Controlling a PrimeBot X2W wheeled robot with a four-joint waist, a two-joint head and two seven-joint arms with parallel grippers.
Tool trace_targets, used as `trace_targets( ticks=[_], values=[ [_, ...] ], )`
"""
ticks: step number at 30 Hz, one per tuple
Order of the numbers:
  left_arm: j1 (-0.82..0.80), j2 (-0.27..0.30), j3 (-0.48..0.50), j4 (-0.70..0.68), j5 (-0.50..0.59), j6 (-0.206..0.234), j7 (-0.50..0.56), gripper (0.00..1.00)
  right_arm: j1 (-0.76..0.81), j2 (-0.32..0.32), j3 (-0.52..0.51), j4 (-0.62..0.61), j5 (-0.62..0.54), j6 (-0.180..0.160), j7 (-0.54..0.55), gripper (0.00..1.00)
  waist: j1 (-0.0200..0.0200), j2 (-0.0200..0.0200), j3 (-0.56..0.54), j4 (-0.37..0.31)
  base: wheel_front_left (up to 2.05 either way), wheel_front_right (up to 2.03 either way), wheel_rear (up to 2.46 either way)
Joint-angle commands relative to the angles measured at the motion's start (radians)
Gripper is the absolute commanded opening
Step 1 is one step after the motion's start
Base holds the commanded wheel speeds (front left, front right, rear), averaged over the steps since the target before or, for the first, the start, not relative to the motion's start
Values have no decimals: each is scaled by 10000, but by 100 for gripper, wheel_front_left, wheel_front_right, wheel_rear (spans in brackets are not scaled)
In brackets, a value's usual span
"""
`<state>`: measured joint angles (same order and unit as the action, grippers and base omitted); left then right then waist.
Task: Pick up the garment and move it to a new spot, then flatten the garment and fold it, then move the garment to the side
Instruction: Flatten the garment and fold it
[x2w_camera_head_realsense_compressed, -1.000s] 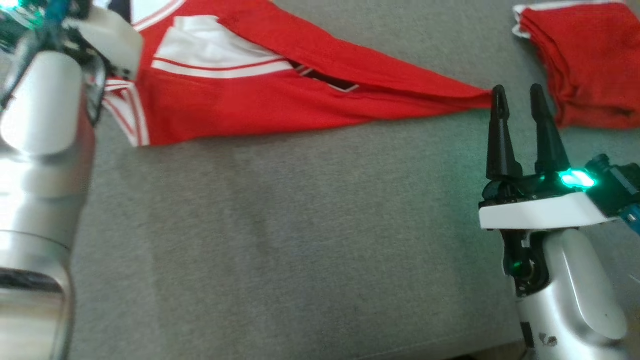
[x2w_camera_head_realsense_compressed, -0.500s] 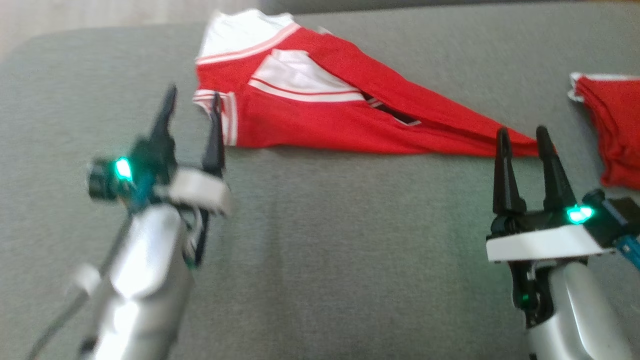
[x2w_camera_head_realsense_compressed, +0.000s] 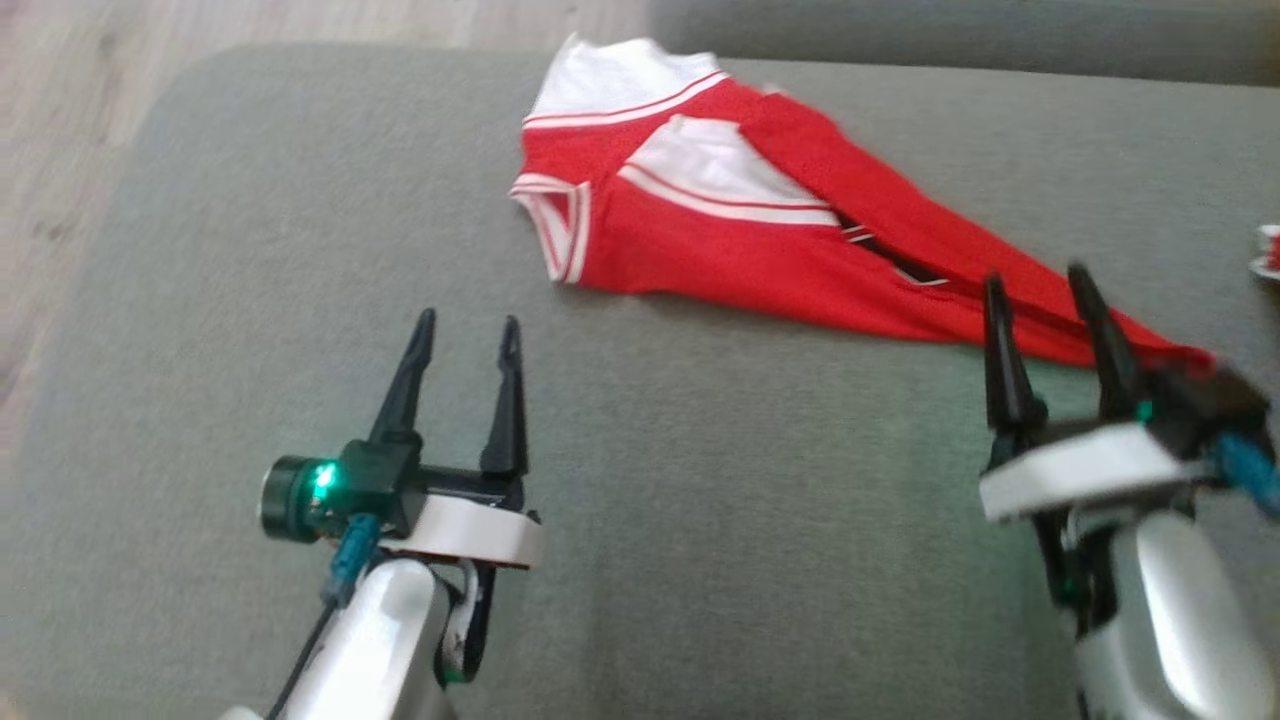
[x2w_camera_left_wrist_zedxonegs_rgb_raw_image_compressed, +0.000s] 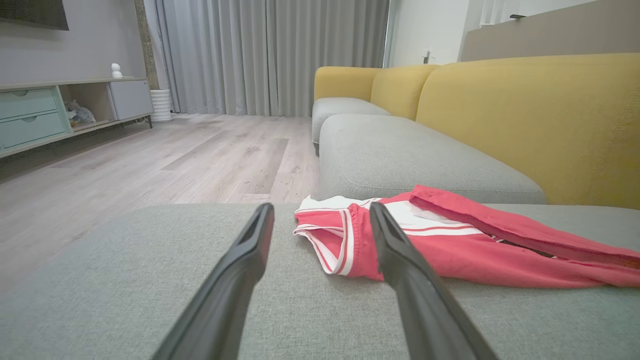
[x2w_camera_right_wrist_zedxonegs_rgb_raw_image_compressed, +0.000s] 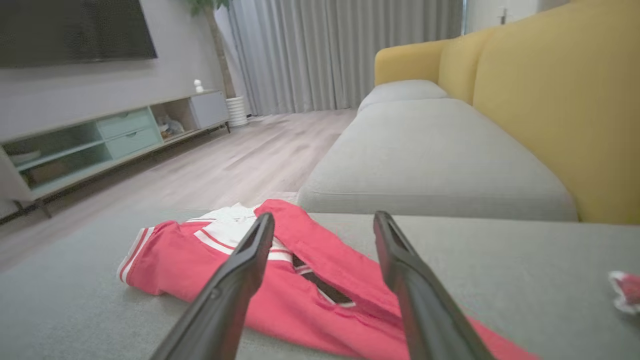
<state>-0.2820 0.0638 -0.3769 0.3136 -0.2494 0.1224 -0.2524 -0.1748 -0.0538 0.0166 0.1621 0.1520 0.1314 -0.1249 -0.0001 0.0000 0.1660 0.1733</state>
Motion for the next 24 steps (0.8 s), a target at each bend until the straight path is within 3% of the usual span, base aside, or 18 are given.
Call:
trace_targets(
  ticks=[1,6,11,18,24],
  values=[
    [-408,33,211,-387,71,49,-92,100,-867,-164,218,-343,-291,-7,252,100,1,0,383,410,0,0,0],
    [-772,-80,-161,-575,-89,55,-92,100,-2375,-892,560,368,-752,-7,1322,100,1,0,1139,1176,0,0,0],
    [-1274,-127,-812,-627,-379,189,-93,100,-3929,-1943,1596,1742,-630,-7,2148,100,1,0,1735,1875,0,0,0],
    [-1647,-133,-1654,-830,-1126,668,-93,100,-5425,-3077,3117,3490,-183,-7,2402,100,1,0,2253,2604,0,0,0],
    [-1786,-134,-1530,-1362,-1467,1074,-93,100,-6335,-3542,3758,4617,-13,-7,2267,100,1,0,2509,2833,0,0,0]
  ],
)
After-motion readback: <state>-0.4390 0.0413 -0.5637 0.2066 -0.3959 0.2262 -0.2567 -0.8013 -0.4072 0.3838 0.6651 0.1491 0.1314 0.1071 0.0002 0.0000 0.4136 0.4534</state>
